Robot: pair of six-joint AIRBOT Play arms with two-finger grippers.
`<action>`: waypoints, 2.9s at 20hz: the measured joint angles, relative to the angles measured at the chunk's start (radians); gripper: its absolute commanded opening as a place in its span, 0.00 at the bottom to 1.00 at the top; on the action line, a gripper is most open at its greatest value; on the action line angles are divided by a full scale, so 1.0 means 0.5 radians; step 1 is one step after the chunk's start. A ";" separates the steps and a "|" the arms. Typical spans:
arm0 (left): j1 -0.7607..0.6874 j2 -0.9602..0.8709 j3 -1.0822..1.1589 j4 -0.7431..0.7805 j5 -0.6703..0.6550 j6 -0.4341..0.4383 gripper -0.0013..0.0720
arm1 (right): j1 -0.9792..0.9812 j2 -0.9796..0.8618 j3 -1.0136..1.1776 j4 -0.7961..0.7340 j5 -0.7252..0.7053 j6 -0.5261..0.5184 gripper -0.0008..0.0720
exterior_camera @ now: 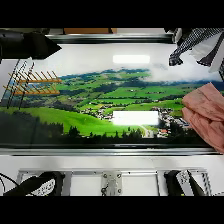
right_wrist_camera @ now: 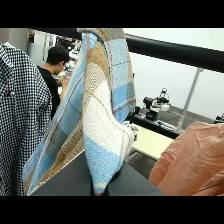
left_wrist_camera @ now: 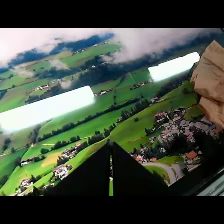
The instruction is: Fold the clothes and pants, and hang the long-sleeved shirts on hangers.
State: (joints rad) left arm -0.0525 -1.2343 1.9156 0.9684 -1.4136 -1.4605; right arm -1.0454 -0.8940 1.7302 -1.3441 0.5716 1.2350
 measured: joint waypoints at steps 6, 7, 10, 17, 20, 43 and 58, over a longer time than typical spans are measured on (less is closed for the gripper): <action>-0.024 -0.011 0.000 0.013 -0.002 -0.001 0.04 | -0.056 -0.056 0.000 -0.068 -0.029 0.066 0.03; -0.026 -0.011 0.000 0.014 -0.002 -0.001 0.04 | -0.094 -0.068 0.000 -0.072 -0.030 0.100 0.03; -0.027 -0.011 0.000 0.014 -0.014 -0.002 0.04 | -0.233 -0.099 0.000 -0.089 -0.033 0.217 0.03; -0.027 -0.011 0.000 0.014 -0.082 -0.007 0.04 | -0.528 -0.166 0.000 -0.092 0.047 0.466 0.03; -0.027 -0.011 0.000 0.014 -0.092 -0.007 0.04 | -0.609 -0.174 0.000 -0.095 0.145 0.508 0.02; -0.027 0.056 -0.216 0.016 0.021 0.069 0.04 | 0.057 -0.078 -0.016 1.769 0.596 -0.449 0.66; -0.028 0.587 -1.371 -0.005 0.401 0.113 0.04 | 2.807 -0.549 -0.601 0.925 1.493 -0.507 0.63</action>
State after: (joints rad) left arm -0.0666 -0.9405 1.2301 0.9661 -1.2129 -1.4040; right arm 0.3580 -1.1683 1.4296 -0.8818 1.3182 0.9813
